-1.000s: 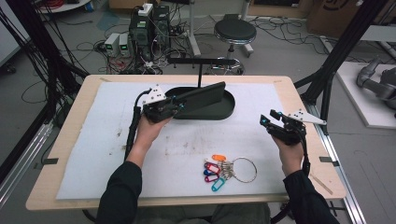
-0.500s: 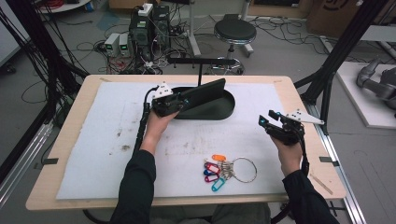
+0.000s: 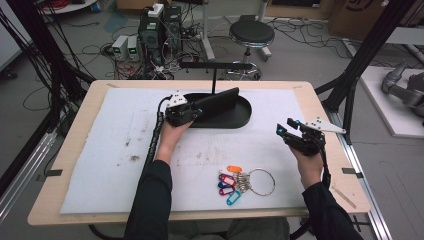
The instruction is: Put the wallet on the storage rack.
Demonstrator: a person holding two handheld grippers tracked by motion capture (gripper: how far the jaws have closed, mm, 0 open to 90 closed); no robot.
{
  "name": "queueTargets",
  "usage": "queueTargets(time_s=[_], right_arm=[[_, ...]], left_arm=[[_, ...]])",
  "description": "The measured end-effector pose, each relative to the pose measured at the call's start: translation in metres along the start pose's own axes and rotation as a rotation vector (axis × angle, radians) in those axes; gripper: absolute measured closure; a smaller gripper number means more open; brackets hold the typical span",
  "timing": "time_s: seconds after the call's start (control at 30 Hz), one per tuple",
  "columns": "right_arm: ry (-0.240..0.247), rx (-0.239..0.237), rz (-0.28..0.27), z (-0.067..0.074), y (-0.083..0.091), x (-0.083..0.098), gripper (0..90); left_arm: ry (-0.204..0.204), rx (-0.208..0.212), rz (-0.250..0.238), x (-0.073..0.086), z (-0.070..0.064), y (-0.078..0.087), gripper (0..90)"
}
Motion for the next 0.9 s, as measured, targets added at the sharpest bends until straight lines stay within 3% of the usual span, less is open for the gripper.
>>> queueTargets(time_s=[0.33, 0.53, 0.7, 0.8, 0.9], right_arm=[[0.013, -0.006, 0.005, 0.001, -0.001, 0.0, 47.8], [0.015, 0.001, 0.002, 0.0, 0.0, 0.0, 47.8], [0.018, 0.002, 0.004, 0.001, -0.001, 0.0, 47.7], [0.019, 0.002, 0.004, 0.001, -0.001, 0.0, 47.7], [0.02, 0.003, 0.003, 0.0, -0.001, 0.0, 47.5]], left_arm=[[-0.018, -0.02, 0.018, 0.001, 0.002, 0.0, 72.0], [-0.017, -0.065, 0.045, 0.002, 0.004, 0.002, 65.4], [-0.027, -0.108, 0.052, -0.001, 0.004, 0.004, 50.0], [-0.041, -0.141, 0.095, 0.0, 0.004, 0.006, 37.2], [-0.044, -0.163, 0.124, -0.002, 0.002, 0.01, 33.0]])
Point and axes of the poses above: each handheld gripper's, and its own axes: y roughly backward along the jaws, x roughly out of its underside, z roughly to its left, the point moved 8 cm from there along -y, roughly forward along the jaws, and after that the axes turned 7 degrees about y, right-handed, at the moved point
